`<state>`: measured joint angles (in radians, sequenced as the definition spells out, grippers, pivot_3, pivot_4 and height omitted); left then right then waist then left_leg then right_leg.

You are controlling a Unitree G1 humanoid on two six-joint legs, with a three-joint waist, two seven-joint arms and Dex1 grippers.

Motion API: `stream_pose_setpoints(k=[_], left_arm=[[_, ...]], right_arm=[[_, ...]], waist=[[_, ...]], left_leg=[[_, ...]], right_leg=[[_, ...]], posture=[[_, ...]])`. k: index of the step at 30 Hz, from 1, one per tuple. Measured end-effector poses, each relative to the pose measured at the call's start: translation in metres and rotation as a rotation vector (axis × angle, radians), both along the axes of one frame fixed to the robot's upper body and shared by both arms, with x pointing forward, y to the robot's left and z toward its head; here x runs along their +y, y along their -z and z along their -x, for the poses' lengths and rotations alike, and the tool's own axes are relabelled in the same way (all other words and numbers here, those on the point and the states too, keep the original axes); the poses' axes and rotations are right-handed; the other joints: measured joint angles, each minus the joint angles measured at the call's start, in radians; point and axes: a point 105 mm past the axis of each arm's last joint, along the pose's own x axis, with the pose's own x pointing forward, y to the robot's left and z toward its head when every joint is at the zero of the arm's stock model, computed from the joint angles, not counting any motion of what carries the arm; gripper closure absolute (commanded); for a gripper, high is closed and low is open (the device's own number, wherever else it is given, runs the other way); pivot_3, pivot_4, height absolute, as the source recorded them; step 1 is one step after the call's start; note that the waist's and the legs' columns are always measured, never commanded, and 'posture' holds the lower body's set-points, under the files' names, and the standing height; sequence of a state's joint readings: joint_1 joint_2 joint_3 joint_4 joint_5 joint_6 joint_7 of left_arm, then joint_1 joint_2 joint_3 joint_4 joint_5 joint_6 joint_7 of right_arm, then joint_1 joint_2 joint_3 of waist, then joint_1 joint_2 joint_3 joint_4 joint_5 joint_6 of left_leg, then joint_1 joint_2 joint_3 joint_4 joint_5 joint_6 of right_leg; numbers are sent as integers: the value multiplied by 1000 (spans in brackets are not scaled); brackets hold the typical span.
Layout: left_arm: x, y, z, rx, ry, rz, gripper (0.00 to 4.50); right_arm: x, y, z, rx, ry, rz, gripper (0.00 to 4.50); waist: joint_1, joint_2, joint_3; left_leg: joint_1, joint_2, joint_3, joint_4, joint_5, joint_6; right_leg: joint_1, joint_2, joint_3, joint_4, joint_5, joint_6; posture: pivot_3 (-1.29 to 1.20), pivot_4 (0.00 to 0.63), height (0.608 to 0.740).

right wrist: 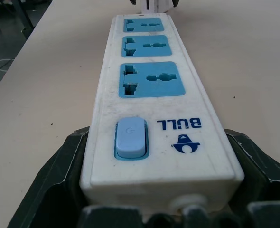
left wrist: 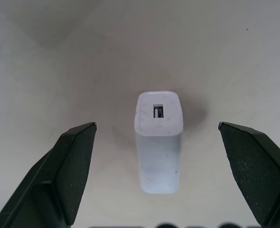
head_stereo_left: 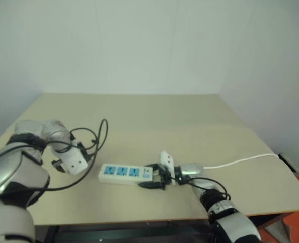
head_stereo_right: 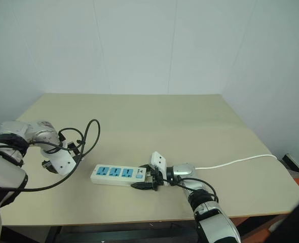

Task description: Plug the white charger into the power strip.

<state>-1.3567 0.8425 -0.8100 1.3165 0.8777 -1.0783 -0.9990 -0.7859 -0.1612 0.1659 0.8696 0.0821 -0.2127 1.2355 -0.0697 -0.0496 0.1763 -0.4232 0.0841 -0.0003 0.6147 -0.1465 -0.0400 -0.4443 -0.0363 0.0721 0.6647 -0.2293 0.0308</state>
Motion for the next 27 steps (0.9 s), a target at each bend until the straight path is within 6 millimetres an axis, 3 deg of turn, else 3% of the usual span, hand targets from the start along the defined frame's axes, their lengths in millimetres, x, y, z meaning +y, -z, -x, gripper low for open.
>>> stream_pose_setpoints(k=[6, 9, 18, 27], left_arm=[[-3, 10, 1, 22, -4, 6, 0], [-3, 11, 2, 31, -4, 3, 558], [0, 12, 7, 70, -15, -13, 3369], [-2, 8, 7, 62, -20, 31, 3460]], right_arm=[[0, 0, 0, -1, 5, -1, 1089], [-1, 0, 0, 0, 11, -2, 1089], [-1, 0, 0, 2, 22, -4, 1089], [-1, 0, -1, 1, 29, -5, 1089]], waist=[[1, 0, 0], [1, 0, 0], [2, 0, 0], [2, 0, 0]], left_leg=[[0, 0, 0, 0, 0, 0], [0, 0, 0, 0, 0, 0], [0, 0, 0, 0, 0, 0], [0, 0, 0, 0, 0, 0]], right_leg=[[0, 0, 0, 0, 0, 0], [1, 0, 0, 0, 0, 0], [1, 0, 0, 0, 0, 0], [1, 0, 0, 0, 0, 0]], posture=[[0, 150, 740], [0, 150, 740], [0, 150, 740], [0, 150, 740]])
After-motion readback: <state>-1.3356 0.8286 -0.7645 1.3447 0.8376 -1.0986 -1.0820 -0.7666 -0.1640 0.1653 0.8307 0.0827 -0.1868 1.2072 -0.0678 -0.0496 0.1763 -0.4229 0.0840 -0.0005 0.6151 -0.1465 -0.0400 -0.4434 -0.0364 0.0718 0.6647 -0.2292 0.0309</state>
